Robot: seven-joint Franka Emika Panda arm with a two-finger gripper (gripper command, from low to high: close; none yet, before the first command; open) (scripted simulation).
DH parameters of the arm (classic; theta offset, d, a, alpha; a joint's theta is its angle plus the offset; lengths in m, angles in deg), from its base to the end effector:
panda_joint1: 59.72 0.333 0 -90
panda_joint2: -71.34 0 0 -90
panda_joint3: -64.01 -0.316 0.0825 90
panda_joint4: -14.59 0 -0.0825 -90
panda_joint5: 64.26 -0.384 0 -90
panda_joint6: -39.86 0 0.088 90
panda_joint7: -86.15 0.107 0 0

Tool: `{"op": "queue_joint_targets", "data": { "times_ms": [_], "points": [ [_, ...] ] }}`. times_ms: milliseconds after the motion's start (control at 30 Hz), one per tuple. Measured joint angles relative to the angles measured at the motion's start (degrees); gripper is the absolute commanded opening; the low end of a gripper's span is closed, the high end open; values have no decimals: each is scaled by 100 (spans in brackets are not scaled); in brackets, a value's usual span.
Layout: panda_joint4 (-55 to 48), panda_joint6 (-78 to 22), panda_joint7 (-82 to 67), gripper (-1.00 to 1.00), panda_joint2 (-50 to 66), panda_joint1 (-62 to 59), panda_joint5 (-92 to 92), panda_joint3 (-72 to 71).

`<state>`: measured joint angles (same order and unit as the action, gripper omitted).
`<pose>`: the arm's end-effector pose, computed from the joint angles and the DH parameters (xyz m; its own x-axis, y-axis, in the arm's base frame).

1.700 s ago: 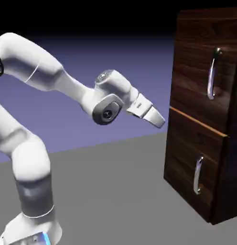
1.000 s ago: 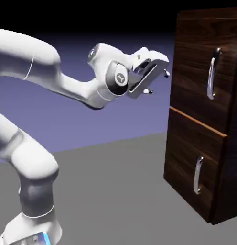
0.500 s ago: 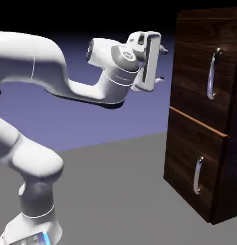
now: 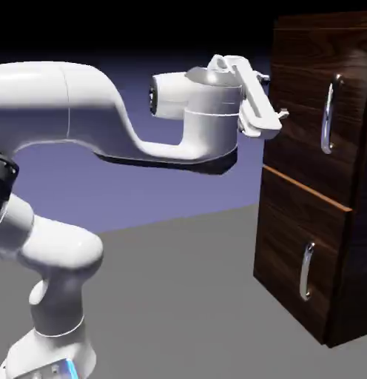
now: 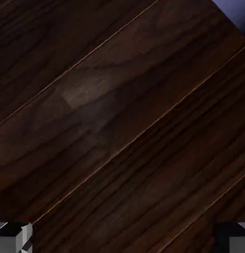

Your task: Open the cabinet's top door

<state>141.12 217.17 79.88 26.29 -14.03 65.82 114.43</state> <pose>0.4040 -0.0774 0.6236 -0.0914 0.9686 -0.2311 0.0320 0.2348 0.9715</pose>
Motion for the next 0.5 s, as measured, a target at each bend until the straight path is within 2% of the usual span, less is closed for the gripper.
{"op": "queue_joint_targets", "data": {
  "times_ms": [367,500],
  "points": [
    [-726,69,-1027,0,-261,948,2741,1062],
    [-1039,32,-1063,0,-155,1402,2874,1387]
  ]
}}
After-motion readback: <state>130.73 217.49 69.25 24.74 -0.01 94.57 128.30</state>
